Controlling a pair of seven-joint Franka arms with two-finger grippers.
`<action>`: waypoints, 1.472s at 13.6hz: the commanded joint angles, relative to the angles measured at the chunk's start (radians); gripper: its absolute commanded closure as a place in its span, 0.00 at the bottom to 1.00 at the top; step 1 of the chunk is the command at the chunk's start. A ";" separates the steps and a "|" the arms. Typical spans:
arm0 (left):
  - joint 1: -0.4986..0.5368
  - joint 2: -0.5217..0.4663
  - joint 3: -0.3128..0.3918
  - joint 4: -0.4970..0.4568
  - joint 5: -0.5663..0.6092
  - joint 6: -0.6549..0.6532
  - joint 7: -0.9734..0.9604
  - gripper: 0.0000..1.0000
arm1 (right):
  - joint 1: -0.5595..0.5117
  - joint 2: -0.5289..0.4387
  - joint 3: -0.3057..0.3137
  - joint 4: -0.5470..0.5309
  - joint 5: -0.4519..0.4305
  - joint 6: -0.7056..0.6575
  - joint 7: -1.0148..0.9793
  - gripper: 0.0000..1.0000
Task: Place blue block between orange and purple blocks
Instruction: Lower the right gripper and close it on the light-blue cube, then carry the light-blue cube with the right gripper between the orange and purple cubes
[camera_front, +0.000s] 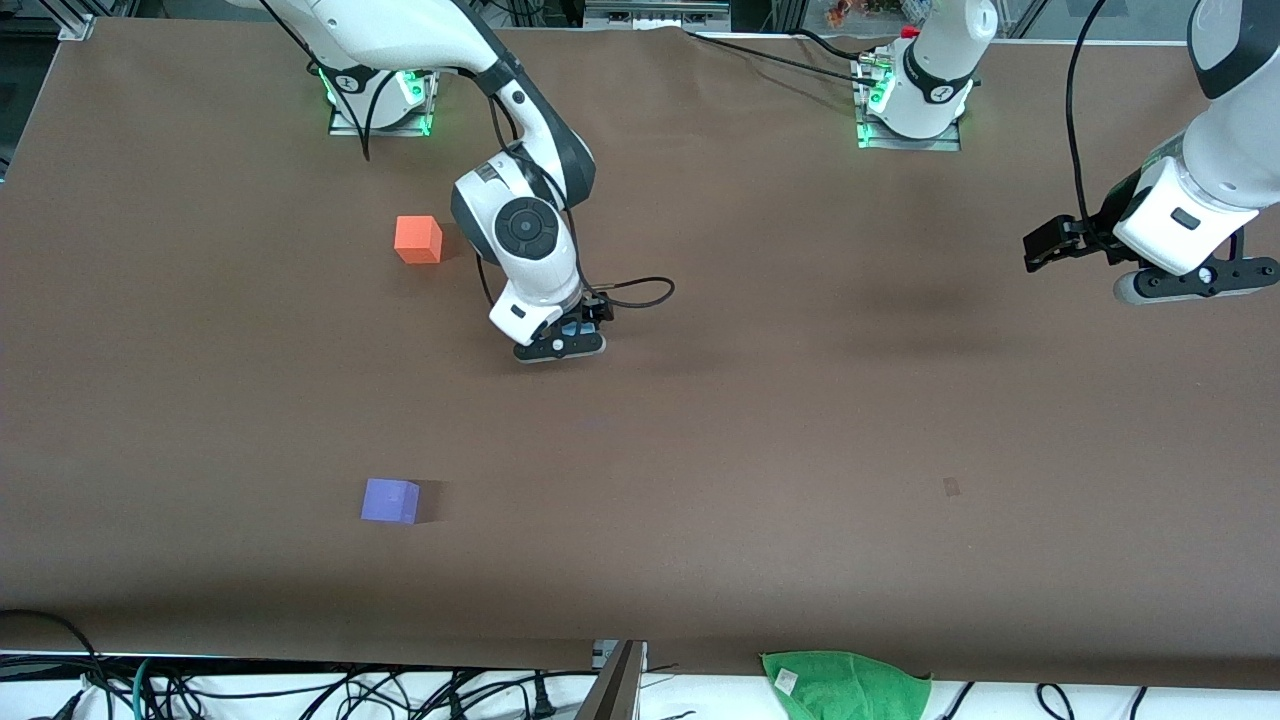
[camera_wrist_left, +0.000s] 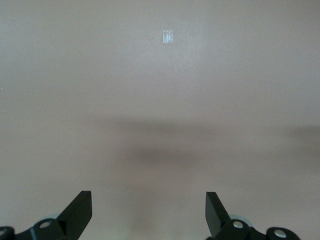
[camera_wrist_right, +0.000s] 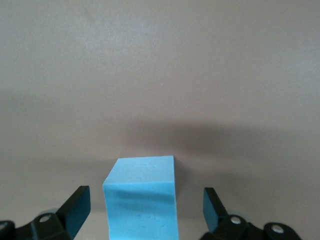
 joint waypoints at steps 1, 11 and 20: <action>0.011 0.012 -0.007 0.012 -0.017 0.006 0.025 0.00 | 0.017 -0.026 0.001 -0.046 0.013 0.025 0.021 0.00; 0.011 0.015 -0.007 0.012 -0.017 0.005 0.025 0.00 | 0.023 -0.035 0.001 -0.121 0.013 0.083 0.023 0.02; 0.011 0.013 -0.007 0.012 -0.017 0.005 0.025 0.00 | 0.027 -0.062 -0.013 -0.092 0.013 0.067 0.041 0.67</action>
